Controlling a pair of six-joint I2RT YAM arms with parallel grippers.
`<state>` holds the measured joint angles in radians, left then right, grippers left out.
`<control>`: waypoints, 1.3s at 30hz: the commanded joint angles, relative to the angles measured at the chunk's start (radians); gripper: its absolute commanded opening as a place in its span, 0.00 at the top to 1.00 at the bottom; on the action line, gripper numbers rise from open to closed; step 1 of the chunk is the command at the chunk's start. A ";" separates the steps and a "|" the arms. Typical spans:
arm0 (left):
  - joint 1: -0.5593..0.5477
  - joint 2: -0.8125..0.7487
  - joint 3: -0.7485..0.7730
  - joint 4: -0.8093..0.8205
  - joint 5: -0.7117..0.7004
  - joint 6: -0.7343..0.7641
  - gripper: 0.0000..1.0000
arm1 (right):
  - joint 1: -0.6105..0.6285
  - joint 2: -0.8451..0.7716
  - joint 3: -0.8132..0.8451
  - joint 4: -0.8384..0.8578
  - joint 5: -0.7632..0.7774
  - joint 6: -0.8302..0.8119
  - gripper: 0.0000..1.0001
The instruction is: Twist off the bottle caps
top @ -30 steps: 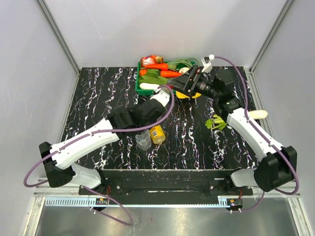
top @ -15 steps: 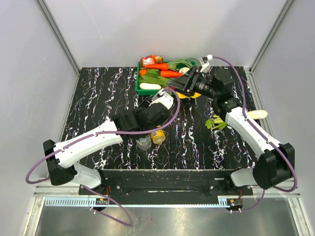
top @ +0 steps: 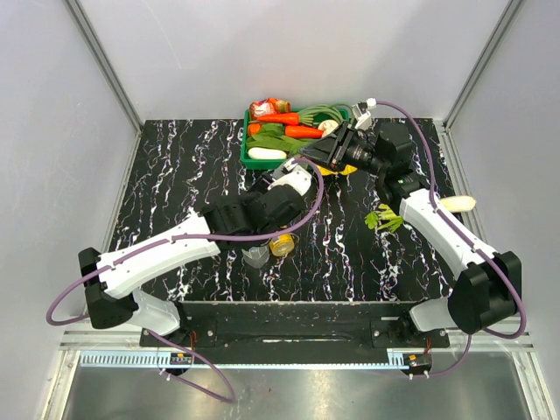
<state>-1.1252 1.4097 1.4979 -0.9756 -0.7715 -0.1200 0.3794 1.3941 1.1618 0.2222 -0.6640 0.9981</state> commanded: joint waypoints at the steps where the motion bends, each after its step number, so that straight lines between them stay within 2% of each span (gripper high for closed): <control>1: -0.008 0.006 0.038 0.012 -0.041 0.017 0.89 | -0.002 -0.035 0.001 0.052 0.013 -0.024 0.79; 6: -0.008 0.000 0.028 0.023 -0.022 0.014 0.89 | -0.004 -0.047 -0.007 0.052 0.015 -0.042 1.00; 15: 0.008 -0.095 -0.019 0.158 0.156 0.031 0.93 | -0.004 -0.086 -0.030 0.074 -0.002 -0.107 1.00; 23: 0.113 -0.155 -0.031 0.213 0.478 0.005 0.95 | -0.010 -0.130 -0.030 0.086 -0.029 -0.177 1.00; 34: 0.283 -0.233 -0.099 0.333 0.961 -0.047 0.96 | -0.042 -0.173 -0.085 0.362 -0.195 -0.122 1.00; 39: 0.335 -0.253 -0.149 0.390 1.129 -0.076 0.96 | -0.043 -0.191 -0.108 0.491 -0.264 -0.093 1.00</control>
<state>-0.8295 1.1908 1.3712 -0.7212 0.1947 -0.1360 0.3393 1.2507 1.0657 0.5514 -0.8055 0.8955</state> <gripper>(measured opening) 0.531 0.415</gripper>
